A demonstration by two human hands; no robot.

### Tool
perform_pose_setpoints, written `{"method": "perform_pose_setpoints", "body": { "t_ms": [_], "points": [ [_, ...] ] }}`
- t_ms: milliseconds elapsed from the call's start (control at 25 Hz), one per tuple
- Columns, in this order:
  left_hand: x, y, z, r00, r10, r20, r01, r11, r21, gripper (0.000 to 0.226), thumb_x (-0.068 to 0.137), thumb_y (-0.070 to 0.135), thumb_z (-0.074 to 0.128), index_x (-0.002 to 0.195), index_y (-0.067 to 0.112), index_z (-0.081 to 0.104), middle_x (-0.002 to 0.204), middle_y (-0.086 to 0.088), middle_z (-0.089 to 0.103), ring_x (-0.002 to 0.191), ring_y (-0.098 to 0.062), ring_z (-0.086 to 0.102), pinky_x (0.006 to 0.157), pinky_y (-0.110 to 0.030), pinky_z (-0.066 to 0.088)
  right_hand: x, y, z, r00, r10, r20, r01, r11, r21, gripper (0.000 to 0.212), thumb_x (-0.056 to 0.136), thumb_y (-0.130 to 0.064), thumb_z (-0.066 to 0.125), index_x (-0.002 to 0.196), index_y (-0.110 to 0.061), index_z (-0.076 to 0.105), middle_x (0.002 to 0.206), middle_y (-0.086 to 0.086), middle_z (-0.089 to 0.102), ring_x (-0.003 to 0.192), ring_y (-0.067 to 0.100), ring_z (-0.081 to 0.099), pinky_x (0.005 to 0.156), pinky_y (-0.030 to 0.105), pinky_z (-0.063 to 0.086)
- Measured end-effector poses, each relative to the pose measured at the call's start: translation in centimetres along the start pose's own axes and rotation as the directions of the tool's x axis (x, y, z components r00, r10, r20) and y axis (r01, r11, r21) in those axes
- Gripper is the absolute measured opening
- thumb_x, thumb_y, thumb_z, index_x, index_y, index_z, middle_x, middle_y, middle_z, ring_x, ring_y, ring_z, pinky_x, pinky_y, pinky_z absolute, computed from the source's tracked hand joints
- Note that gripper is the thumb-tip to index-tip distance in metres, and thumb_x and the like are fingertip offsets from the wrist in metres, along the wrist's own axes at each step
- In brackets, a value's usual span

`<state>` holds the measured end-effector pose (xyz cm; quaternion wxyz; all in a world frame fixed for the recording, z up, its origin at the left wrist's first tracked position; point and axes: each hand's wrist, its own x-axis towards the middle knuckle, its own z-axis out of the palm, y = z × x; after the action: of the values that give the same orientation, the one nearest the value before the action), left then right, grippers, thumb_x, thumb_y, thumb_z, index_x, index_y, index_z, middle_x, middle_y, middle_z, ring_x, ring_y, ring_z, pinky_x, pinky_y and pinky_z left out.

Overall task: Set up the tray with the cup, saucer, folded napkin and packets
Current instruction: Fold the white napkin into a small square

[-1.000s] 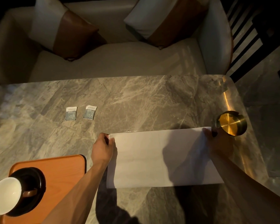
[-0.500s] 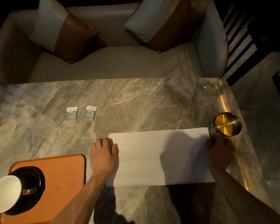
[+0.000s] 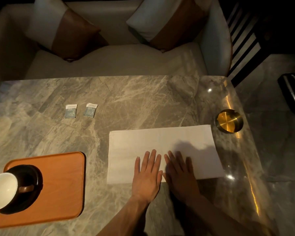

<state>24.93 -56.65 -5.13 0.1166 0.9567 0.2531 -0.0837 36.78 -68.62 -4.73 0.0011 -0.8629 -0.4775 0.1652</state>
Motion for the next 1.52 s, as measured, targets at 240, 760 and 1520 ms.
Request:
{"method": "perform_pose_setpoints", "body": {
  "t_ms": [240,760,1520],
  "points": [
    [-2.8,-4.6,0.1,0.993,-0.114,0.039,0.113,0.993,0.026,0.060,0.104,0.046,0.016,0.157,0.022,0.006,0.166,0.000,-0.001,0.152,-0.023,-0.004,0.120,-0.050,0.005,-1.7,4.4,1.0,0.993,0.113,0.039,-0.115,0.992,0.056,0.076,0.094,-0.068,0.008,0.154,-0.028,-0.015,0.164,-0.001,-0.015,0.151,0.025,-0.014,0.120,0.052,-0.004],
    [-5.4,-9.5,-2.4,0.959,-0.279,0.048,0.283,0.952,-0.120,0.058,0.104,0.048,0.016,0.157,0.028,0.007,0.166,-0.002,-0.008,0.152,-0.023,-0.011,0.123,-0.045,0.000,-5.3,9.9,-0.2,0.947,0.309,0.086,-0.314,0.947,0.060,0.080,0.091,-0.071,0.001,0.154,-0.024,-0.012,0.164,0.004,-0.016,0.150,0.028,-0.014,0.122,0.052,0.002],
    [3.3,-11.9,-7.3,0.495,-0.792,0.358,0.846,0.346,-0.406,0.052,0.076,0.035,0.080,0.114,0.010,0.055,0.109,-0.014,0.066,0.107,-0.039,0.060,0.099,-0.056,0.043,-6.7,12.6,-0.1,0.856,0.447,0.260,-0.500,0.842,0.202,0.103,0.080,-0.082,0.036,0.151,-0.034,-0.022,0.162,0.002,-0.026,0.147,0.033,-0.026,0.116,0.063,-0.008]
  ]
}}
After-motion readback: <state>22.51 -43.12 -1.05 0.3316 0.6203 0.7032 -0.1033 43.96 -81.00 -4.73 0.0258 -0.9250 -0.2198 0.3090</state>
